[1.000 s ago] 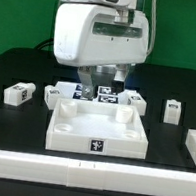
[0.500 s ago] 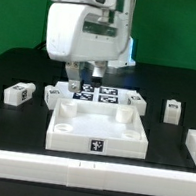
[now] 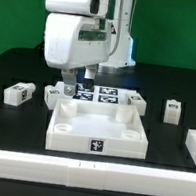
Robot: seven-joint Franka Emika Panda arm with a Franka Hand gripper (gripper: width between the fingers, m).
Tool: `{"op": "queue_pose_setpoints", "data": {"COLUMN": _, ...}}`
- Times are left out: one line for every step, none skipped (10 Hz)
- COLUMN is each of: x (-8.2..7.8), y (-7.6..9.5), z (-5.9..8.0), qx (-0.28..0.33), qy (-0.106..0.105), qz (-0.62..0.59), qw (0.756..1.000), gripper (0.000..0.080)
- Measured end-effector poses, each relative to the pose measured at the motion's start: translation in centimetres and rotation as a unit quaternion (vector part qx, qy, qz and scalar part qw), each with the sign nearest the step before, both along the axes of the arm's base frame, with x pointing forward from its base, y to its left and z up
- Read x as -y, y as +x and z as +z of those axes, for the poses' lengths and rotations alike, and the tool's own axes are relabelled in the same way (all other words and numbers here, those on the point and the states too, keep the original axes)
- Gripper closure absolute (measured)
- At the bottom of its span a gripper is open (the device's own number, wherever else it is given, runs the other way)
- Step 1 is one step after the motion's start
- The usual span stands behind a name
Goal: Assemble one leg
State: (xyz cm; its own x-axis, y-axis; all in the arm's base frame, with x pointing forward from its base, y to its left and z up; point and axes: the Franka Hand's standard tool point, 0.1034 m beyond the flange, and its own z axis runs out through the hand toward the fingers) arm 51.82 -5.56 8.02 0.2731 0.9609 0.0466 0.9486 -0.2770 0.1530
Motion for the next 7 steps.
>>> {"op": "queue_pose_setpoints", "data": {"x": -0.3, "y": -0.3, "z": -0.3, "qx": -0.007, "qy": -0.009, "qz": 0.039, "qw": 0.999, "gripper": 0.0150}}
{"op": "queue_pose_setpoints", "data": {"x": -1.1, "y": -1.5, "z": -0.9, "qx": -0.012, "qy": -0.017, "qz": 0.069, "qw": 0.997, "gripper": 0.0150}}
{"op": "queue_pose_setpoints", "data": {"x": -2.2, "y": -3.0, "z": -1.7, "qx": -0.016, "qy": -0.022, "qz": 0.099, "qw": 0.995, "gripper": 0.0150}}
{"op": "queue_pose_setpoints", "data": {"x": -3.3, "y": -4.2, "z": -2.4, "qx": -0.026, "qy": -0.025, "qz": 0.124, "qw": 0.992, "gripper": 0.0150}}
{"op": "queue_pose_setpoints", "data": {"x": -3.9, "y": -5.0, "z": -3.0, "qx": -0.028, "qy": -0.024, "qz": 0.131, "qw": 0.991, "gripper": 0.0150}}
{"op": "queue_pose_setpoints", "data": {"x": -3.8, "y": -4.9, "z": -2.9, "qx": -0.029, "qy": -0.025, "qz": 0.129, "qw": 0.991, "gripper": 0.0150}}
{"op": "queue_pose_setpoints", "data": {"x": -3.7, "y": -4.9, "z": -2.9, "qx": -0.029, "qy": -0.025, "qz": 0.129, "qw": 0.991, "gripper": 0.0150}}
